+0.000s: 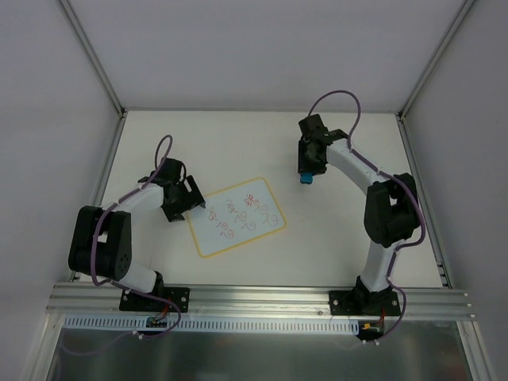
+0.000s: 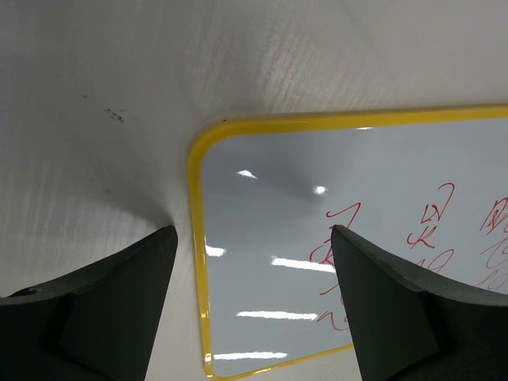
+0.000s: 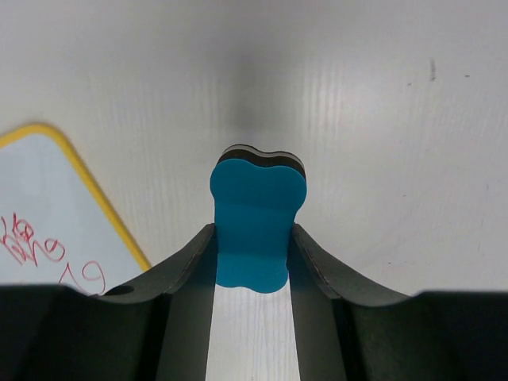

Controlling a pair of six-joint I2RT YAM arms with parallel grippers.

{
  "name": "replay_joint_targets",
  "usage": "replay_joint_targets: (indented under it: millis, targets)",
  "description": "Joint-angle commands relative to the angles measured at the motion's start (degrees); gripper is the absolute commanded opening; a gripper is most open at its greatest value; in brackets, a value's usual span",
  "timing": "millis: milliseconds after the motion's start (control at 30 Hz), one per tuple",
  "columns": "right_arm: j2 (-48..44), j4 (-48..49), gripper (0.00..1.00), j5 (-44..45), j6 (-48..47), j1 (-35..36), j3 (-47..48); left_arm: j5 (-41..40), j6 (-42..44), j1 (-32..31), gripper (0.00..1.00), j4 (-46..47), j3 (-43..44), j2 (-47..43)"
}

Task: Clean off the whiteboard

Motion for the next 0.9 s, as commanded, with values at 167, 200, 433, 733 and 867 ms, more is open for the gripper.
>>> replay_joint_targets:
  millis: [167,200,433,733,867]
  targets:
    - [-6.4,2.76,0.2,-2.55,-10.17,8.69,-3.92,1.46,-2.99,-5.31,0.75,-1.63,1.92,4.55]
    - [-6.58,2.76,0.21,-2.29,-10.44,9.23,-4.18,1.55,-3.6,-6.62,0.74,-1.63,2.01,4.64]
    - [-7.63,2.75,0.21,-1.59,-11.58,13.18,-5.59,1.46,-7.03,-11.46,0.68,-1.63,2.97,5.95]
    - [-5.27,2.76,0.2,-1.24,-13.43,19.68,-3.4,-2.58,-6.6,-12.08,0.46,-1.81,1.57,2.88]
    - [-2.46,2.76,0.2,-1.23,-13.69,22.06,-1.02,-3.63,-5.46,-9.71,0.36,-1.98,1.04,3.67]
